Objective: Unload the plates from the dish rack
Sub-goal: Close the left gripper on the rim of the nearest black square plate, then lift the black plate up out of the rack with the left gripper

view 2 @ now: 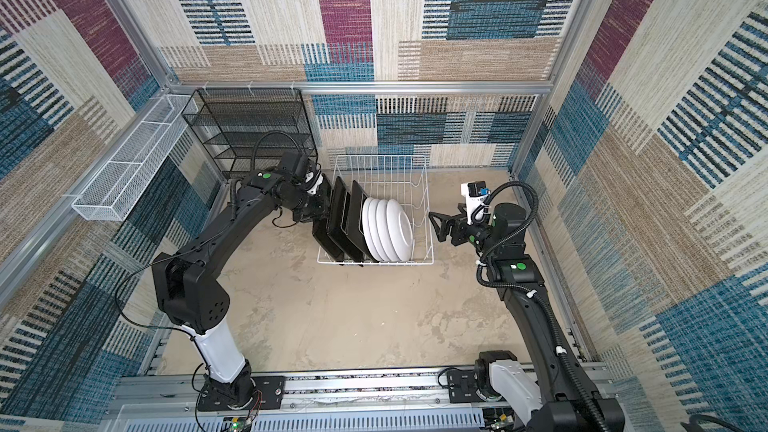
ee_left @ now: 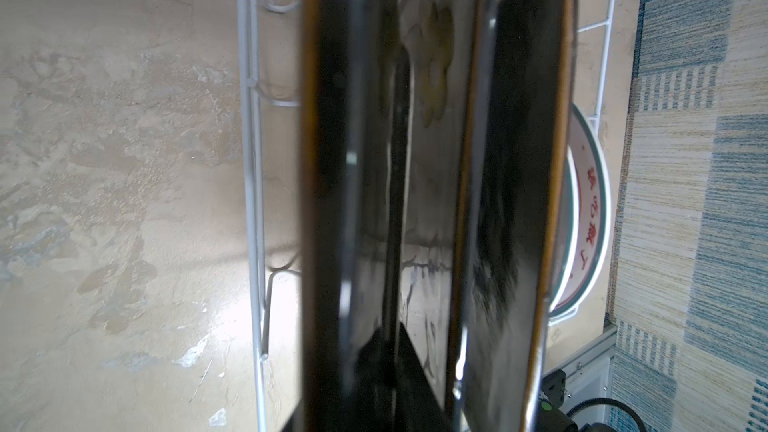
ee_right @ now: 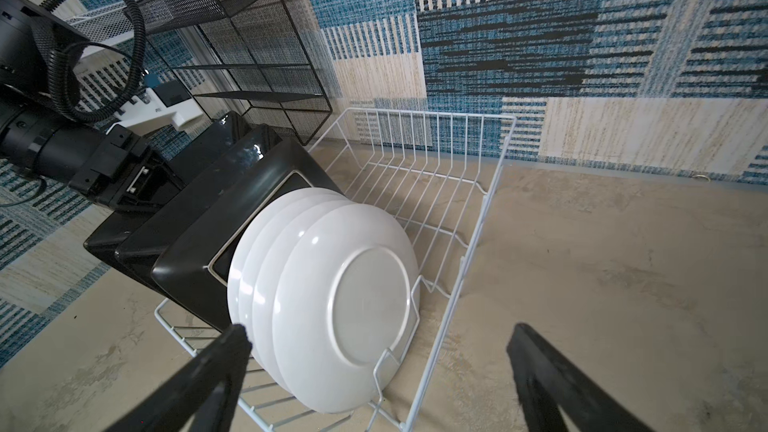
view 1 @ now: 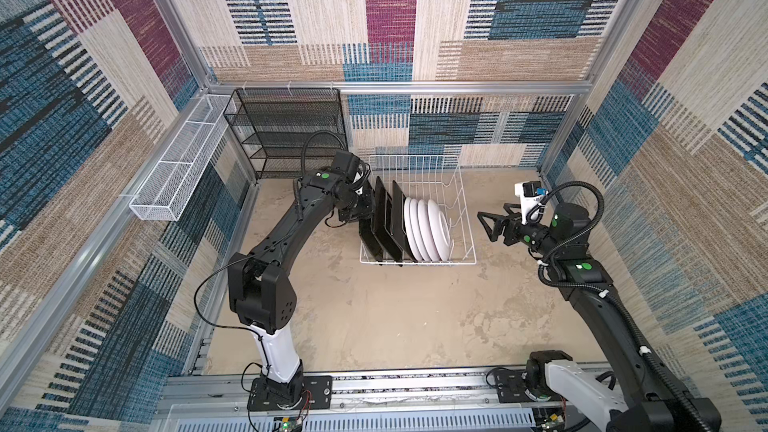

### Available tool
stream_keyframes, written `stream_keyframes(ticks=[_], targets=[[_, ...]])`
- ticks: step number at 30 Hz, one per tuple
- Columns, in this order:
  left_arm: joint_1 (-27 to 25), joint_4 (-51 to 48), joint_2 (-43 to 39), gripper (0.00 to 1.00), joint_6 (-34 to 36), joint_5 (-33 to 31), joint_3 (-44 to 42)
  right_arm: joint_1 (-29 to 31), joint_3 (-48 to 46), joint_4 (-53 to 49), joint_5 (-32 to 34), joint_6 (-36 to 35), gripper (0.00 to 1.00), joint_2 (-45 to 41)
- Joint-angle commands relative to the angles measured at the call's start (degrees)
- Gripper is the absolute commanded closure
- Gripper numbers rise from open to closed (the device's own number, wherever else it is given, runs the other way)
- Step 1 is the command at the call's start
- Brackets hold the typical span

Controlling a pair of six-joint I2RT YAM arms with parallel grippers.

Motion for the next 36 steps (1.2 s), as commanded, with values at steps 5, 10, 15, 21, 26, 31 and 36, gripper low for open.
stream_keyframes(ticks=[5,10,15,21,26,31,36], targets=[[0.0,-0.3,-1.9,1.00,2.4,-1.3,1.5,0.1,-0.1,0.4,0.5,1.5,0.01,-0.9],[0.1,-0.3,-3.1,1.00,2.5,-1.1,1.9,0.1,-0.1,0.3,0.7,1.4,0.01,-1.2],[0.0,-0.3,-4.9,1.00,2.5,-1.9,2.4,0.0,0.4,0.2,0.3,1.9,0.01,-1.2],[0.1,-0.3,-6.9,1.00,2.5,-2.4,3.5,0.1,0.5,0.0,0.3,2.1,0.01,-1.3],[0.2,-0.4,-8.4,1.00,2.1,-2.7,4.0,0.1,0.7,0.1,-0.2,2.4,0.01,-1.4],[0.4,-1.6,-9.9,1.00,2.7,-4.3,5.1,0.1,0.9,0.0,-0.5,2.5,0.01,-1.3],[0.8,-2.3,-11.1,1.00,3.3,-5.2,6.0,0.1,0.9,0.1,-0.6,2.4,0.01,-1.3]])
